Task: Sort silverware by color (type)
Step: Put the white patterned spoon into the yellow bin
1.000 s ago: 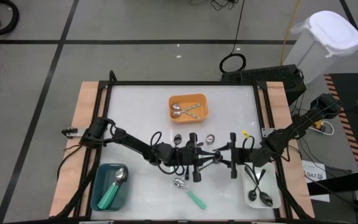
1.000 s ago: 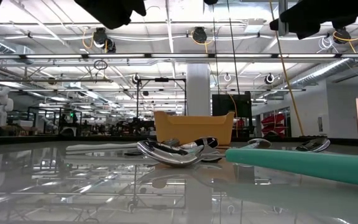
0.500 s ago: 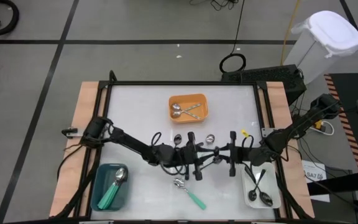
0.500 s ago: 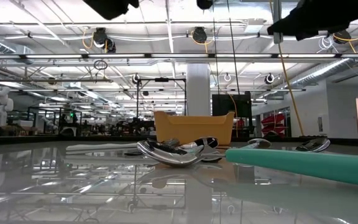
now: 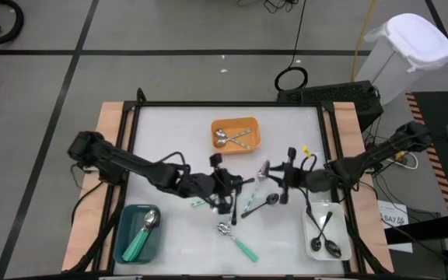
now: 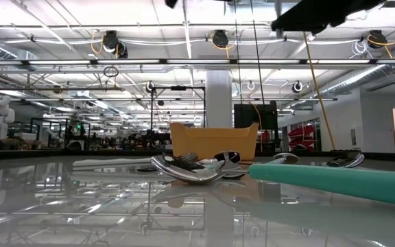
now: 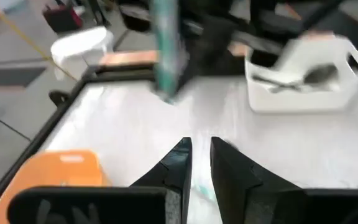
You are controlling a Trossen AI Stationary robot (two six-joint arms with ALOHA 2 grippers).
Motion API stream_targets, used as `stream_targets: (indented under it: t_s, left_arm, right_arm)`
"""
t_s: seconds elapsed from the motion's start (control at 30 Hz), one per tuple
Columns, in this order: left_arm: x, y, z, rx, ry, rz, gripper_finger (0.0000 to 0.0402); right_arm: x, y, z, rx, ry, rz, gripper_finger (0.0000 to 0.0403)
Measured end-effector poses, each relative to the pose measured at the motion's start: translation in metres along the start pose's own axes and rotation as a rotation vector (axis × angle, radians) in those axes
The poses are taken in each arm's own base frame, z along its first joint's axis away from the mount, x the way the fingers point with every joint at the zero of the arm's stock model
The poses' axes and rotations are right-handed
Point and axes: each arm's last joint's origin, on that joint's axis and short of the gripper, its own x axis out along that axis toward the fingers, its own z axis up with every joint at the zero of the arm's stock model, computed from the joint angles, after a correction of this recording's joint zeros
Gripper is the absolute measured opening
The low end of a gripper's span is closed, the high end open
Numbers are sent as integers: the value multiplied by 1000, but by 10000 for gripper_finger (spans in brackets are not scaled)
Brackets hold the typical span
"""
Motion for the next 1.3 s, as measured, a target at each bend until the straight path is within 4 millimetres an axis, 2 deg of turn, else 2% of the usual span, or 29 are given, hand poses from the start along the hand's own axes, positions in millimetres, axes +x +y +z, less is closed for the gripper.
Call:
stream_targets:
  t_s: [0.1, 0.33, 0.5, 0.8, 0.97, 1.13, 1.3]
  left_arm:
    - [-11, -1, -7, 14, 99, 4, 62]
    - [-14, 7, -32, 2, 333, 58, 62]
    - [-12, 13, -39, -57, 404, 100, 63]
    - [-13, 13, -41, -53, 417, 104, 63]
    - [-13, 13, -41, -50, 420, 103, 63]
    - [-14, 13, -41, -49, 423, 103, 63]
    - [-15, 11, -43, -40, 445, 97, 63]
  right_arm:
    - [13, -18, 0, 18, 22, -27, 45]
    - [34, -67, -6, 61, 66, -80, 45]
    - [45, -91, -8, 90, 94, -95, 45]
    - [91, -114, -15, 6, 318, -127, 47]
    - [123, -126, -28, -28, 461, -110, 51]
    - [148, -136, -39, -12, 520, -85, 51]
    - [164, -140, -49, -15, 577, -82, 51]
